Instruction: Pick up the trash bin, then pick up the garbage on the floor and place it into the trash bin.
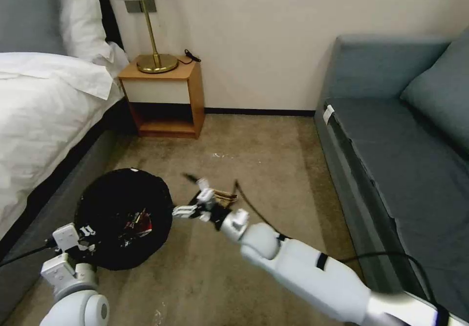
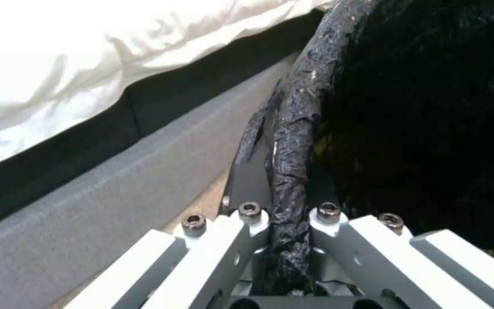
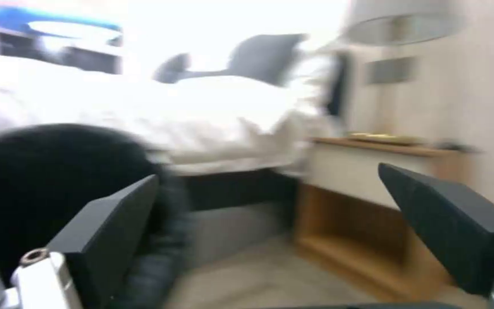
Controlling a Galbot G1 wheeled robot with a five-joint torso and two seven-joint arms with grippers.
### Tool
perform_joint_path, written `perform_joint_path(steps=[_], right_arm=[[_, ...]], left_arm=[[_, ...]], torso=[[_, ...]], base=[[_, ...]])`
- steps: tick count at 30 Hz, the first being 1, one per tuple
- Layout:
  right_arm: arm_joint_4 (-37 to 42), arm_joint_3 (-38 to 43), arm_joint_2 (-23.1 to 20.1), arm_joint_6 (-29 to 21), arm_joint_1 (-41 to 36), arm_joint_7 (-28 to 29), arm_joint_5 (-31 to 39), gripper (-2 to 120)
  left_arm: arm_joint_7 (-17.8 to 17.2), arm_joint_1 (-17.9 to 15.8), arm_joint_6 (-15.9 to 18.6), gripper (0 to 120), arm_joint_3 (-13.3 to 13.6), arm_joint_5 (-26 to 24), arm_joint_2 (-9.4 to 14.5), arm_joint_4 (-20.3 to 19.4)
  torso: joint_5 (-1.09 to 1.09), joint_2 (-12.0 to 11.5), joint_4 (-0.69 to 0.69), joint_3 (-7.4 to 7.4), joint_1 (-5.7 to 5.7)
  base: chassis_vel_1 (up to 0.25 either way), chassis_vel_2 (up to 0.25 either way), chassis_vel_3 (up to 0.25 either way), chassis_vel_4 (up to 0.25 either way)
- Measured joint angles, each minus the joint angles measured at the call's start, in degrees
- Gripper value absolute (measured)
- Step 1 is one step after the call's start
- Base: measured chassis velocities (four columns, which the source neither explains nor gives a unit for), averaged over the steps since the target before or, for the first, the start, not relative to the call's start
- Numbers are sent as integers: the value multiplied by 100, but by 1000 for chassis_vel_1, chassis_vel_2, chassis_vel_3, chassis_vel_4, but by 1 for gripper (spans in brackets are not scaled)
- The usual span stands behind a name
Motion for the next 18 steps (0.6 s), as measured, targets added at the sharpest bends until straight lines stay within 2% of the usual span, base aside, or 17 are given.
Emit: perform_joint_path(steps=[2,3,7,12,15,18], right_arm=[[121,726,-33,75,-586,103,-417,100],[121,726,-33,75,-586,103,-417,100],[505,2216,177,149,-1743,281,-1159,100],[819,2746,246,40,-2385,530,-1466,100],[1089,3180,313,-260,-3024,683,-1923,100],[1223,3343,307,-322,-3322,702,-2036,100]], left_arm=[[0,-5,-12,2,0,-2,8,15],[0,-5,-12,2,0,-2,8,15],[1,-25,-21,2,-4,-6,16,41],[0,-25,-28,2,-16,-6,22,44],[0,-24,-31,2,-31,-13,24,43],[0,-15,-30,2,-35,-18,36,26]], torso=[[-1,0,0,0,0],[-1,0,0,0,0],[-1,0,-1,0,-1],[-1,0,-1,0,0],[-1,0,-1,0,0],[-2,0,-1,0,0]], base=[[0,0,0,0],[0,0,0,0],[0,0,0,0],[0,0,0,0],[0,0,0,0],[0,0,0,0]])
